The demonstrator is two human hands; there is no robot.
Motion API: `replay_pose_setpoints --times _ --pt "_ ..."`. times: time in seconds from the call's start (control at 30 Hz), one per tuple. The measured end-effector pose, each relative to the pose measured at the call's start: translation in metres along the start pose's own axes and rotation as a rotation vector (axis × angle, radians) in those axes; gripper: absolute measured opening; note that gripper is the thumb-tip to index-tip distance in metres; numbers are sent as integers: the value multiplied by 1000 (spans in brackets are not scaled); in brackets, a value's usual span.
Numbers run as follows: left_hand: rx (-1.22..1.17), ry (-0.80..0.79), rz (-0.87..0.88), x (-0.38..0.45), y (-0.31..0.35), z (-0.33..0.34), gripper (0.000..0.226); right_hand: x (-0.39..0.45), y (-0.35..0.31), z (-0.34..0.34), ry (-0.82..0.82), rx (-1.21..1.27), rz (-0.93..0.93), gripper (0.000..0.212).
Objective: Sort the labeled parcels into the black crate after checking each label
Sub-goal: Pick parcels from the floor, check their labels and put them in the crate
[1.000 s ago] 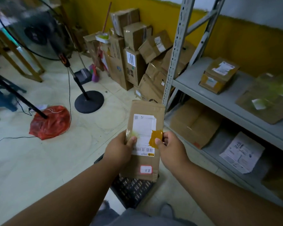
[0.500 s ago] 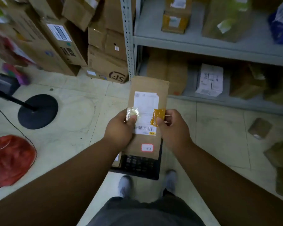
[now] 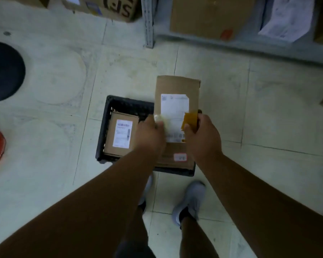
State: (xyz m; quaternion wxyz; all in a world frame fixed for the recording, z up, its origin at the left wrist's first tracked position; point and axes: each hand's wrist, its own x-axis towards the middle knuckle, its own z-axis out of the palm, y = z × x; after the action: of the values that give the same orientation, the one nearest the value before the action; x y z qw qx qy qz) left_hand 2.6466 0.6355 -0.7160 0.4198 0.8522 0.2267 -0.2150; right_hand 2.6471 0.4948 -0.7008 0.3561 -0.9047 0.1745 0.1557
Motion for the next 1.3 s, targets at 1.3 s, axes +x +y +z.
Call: replay_pose_setpoints --times 1.3 --pt "211 -254 -82 143 -178 204 52 115 188 202 -352 -527 -150 38"
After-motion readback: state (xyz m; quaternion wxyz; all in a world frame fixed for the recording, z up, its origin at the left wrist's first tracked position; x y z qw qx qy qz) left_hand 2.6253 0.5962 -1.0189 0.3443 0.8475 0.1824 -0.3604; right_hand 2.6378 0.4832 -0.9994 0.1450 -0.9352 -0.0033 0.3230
